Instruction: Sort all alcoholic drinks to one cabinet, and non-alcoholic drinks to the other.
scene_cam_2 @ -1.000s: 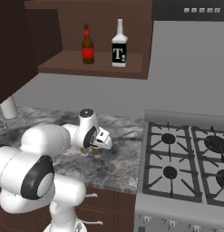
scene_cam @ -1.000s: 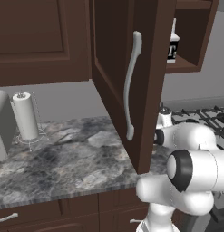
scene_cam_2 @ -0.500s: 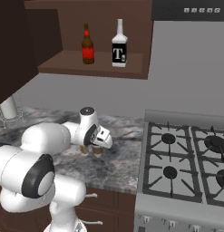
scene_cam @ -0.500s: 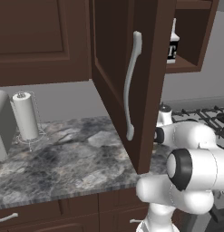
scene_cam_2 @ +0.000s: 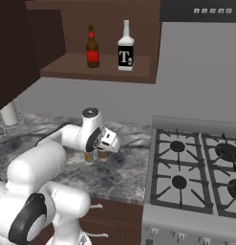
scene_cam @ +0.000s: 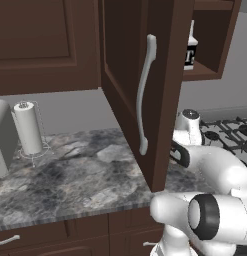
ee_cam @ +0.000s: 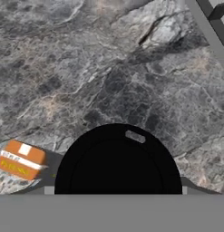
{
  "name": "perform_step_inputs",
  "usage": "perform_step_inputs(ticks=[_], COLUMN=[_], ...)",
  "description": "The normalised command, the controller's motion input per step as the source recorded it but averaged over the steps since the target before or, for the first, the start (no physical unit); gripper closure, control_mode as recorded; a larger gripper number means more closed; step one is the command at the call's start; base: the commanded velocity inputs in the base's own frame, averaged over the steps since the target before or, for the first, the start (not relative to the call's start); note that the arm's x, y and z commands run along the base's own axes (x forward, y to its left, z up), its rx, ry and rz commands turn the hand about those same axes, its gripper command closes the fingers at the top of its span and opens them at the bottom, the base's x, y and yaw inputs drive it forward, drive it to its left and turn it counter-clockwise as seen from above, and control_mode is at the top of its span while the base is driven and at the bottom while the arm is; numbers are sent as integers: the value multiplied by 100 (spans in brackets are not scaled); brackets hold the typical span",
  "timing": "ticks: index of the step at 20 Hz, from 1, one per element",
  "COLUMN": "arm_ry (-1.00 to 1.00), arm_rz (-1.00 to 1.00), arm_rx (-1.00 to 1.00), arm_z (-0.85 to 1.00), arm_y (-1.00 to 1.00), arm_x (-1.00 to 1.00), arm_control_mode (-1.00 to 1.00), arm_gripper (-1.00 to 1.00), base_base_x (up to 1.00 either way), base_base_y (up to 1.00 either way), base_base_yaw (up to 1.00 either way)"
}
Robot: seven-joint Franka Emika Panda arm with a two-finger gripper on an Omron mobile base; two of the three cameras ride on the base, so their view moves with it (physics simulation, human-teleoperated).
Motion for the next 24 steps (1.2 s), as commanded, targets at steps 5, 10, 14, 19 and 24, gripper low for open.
perform_step_inputs(ticks=[5, 10, 14, 19, 24], arm_ry=[-4, 0, 0, 2, 3], arm_rz=[3, 4, 3, 1, 0], arm_rx=[0, 0, 0, 0, 0], arm_z=[55, 57, 59, 57, 44], arm_y=[-6, -1, 0, 0, 0], arm_x=[-22, -18, -23, -33, -38], arm_control_mode=[-100, -100, -100, -100, -100], arm_gripper=[100, 100, 100, 100, 100], base_base_x=[0, 0, 0, 0, 0], base_base_y=[0, 0, 0, 0, 0], base_base_yaw=[0, 0, 0, 0, 0])
